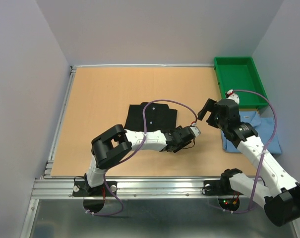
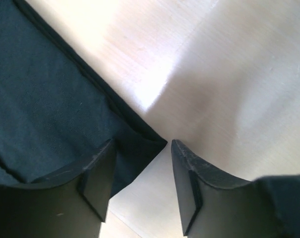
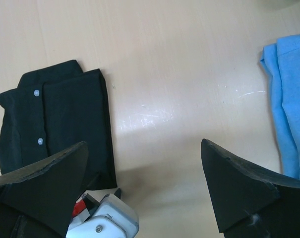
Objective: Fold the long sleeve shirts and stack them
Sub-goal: Fold the shirt
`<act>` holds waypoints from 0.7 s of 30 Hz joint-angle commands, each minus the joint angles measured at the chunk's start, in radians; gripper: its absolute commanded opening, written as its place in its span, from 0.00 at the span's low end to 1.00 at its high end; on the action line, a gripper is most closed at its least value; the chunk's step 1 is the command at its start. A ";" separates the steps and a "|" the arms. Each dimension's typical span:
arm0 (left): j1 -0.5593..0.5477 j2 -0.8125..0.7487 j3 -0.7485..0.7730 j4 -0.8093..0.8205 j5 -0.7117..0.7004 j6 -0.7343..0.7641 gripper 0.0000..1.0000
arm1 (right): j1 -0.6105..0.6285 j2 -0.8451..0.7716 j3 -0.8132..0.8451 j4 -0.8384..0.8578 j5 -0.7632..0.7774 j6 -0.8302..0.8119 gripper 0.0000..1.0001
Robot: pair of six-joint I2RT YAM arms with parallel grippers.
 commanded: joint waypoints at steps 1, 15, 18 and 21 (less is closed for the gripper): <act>-0.007 0.002 0.005 0.013 -0.016 0.012 0.53 | -0.006 0.015 -0.025 0.013 -0.002 0.024 1.00; 0.022 -0.044 -0.003 0.018 -0.114 -0.040 0.00 | -0.058 0.130 0.036 0.088 -0.132 0.057 1.00; 0.039 -0.085 -0.015 0.013 -0.093 -0.047 0.00 | -0.137 0.194 0.039 0.136 -0.238 0.078 1.00; 0.056 -0.124 -0.034 0.016 -0.078 -0.096 0.00 | -0.206 0.257 -0.001 0.240 -0.429 0.132 1.00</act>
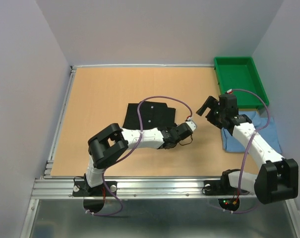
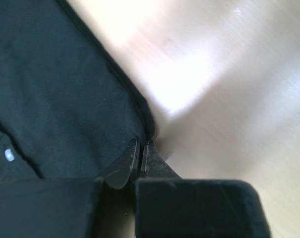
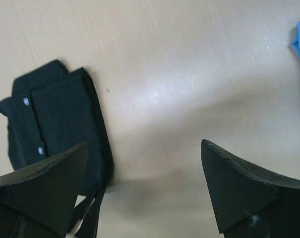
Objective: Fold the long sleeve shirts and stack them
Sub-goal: Fold the shirt
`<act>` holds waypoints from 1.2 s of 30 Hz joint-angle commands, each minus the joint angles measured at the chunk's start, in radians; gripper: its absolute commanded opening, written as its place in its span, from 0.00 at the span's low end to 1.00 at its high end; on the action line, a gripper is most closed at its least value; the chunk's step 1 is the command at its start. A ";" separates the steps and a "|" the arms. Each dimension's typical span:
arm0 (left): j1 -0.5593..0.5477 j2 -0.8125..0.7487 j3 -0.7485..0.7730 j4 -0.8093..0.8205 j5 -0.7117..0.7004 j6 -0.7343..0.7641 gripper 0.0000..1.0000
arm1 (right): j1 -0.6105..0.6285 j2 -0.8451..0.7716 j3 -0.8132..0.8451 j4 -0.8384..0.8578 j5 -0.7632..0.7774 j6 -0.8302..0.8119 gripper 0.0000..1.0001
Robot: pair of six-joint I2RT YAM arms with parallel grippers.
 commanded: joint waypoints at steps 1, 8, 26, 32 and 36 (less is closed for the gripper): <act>0.026 -0.126 -0.028 0.005 0.002 -0.055 0.00 | -0.075 0.062 -0.007 0.216 -0.252 0.078 1.00; 0.046 -0.188 -0.049 0.012 0.029 -0.095 0.00 | -0.075 0.228 -0.101 0.514 -0.519 0.221 1.00; 0.062 -0.206 -0.002 -0.002 0.071 -0.173 0.00 | 0.174 0.668 -0.109 0.933 -0.599 0.414 0.97; 0.062 -0.203 0.002 -0.019 0.071 -0.213 0.00 | 0.218 0.783 -0.044 0.990 -0.576 0.439 0.82; 0.062 -0.209 -0.018 -0.035 0.048 -0.246 0.01 | 0.217 0.834 -0.009 1.001 -0.570 0.424 0.60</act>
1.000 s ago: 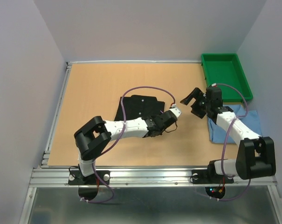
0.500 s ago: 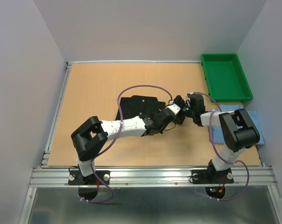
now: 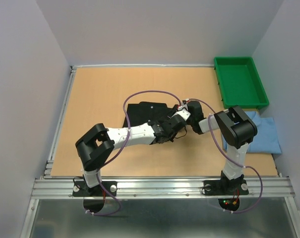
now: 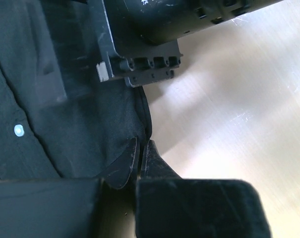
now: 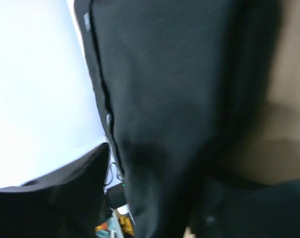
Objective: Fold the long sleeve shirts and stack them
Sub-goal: Fold the shirt
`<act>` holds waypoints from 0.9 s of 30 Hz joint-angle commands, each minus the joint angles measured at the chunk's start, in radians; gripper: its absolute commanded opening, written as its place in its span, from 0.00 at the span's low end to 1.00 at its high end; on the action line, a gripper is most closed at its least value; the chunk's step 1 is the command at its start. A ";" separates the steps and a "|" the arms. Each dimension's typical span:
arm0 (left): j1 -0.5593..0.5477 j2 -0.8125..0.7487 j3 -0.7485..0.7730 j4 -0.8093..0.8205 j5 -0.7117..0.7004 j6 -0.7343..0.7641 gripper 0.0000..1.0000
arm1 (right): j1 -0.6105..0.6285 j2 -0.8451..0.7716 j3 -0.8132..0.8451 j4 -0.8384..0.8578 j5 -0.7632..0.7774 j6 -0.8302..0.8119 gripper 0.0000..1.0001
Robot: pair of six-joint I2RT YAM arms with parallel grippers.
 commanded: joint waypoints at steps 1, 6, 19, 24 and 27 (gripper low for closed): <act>0.002 -0.068 0.010 -0.025 -0.047 -0.062 0.07 | 0.008 0.072 0.040 -0.019 0.059 -0.038 0.55; 0.033 -0.117 -0.022 -0.060 -0.131 -0.117 0.51 | 0.008 0.101 0.053 -0.020 0.060 -0.092 0.08; 0.489 -0.506 -0.219 -0.013 -0.093 -0.027 0.99 | 0.003 0.006 0.123 -0.293 0.143 -0.411 0.01; 0.753 -0.644 -0.328 0.067 -0.030 -0.072 0.99 | -0.025 -0.062 0.203 -0.503 0.190 -0.606 0.01; 0.842 -0.689 -0.407 0.113 -0.021 -0.146 0.99 | -0.034 -0.100 0.298 -0.690 0.259 -0.762 0.01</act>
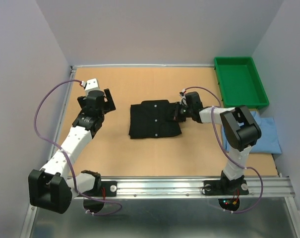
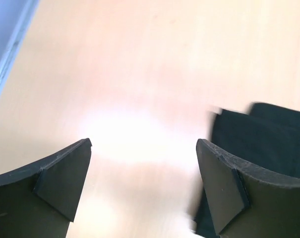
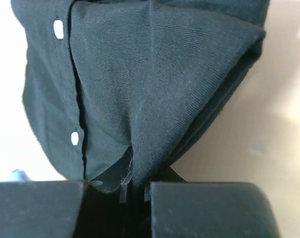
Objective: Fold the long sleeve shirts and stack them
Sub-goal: Fold the shirt
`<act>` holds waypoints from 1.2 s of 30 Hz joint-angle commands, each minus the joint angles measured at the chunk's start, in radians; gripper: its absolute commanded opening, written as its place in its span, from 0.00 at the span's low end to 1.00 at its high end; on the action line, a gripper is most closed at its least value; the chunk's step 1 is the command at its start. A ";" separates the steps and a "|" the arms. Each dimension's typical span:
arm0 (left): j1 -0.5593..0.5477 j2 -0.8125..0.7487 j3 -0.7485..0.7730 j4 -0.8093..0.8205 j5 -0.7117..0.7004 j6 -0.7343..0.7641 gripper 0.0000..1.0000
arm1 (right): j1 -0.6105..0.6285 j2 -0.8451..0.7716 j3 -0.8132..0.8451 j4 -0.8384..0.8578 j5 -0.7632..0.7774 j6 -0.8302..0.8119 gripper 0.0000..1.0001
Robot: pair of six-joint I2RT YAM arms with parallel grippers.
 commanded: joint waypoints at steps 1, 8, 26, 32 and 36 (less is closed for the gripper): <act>0.072 -0.051 -0.100 0.080 0.014 -0.084 0.99 | -0.027 -0.080 0.163 -0.344 0.148 -0.299 0.01; 0.098 -0.061 -0.104 0.101 -0.016 -0.075 0.99 | -0.056 -0.097 0.405 -0.675 0.366 -0.647 0.00; 0.097 -0.082 -0.142 0.155 0.039 -0.009 0.98 | -0.007 0.003 1.076 -0.885 1.256 -1.182 0.01; 0.097 -0.068 -0.137 0.157 0.065 -0.002 0.98 | 0.101 0.104 0.901 -0.842 1.441 -1.198 0.04; 0.097 -0.064 -0.134 0.157 0.065 0.001 0.98 | 0.198 0.199 0.773 -0.842 1.457 -1.062 0.04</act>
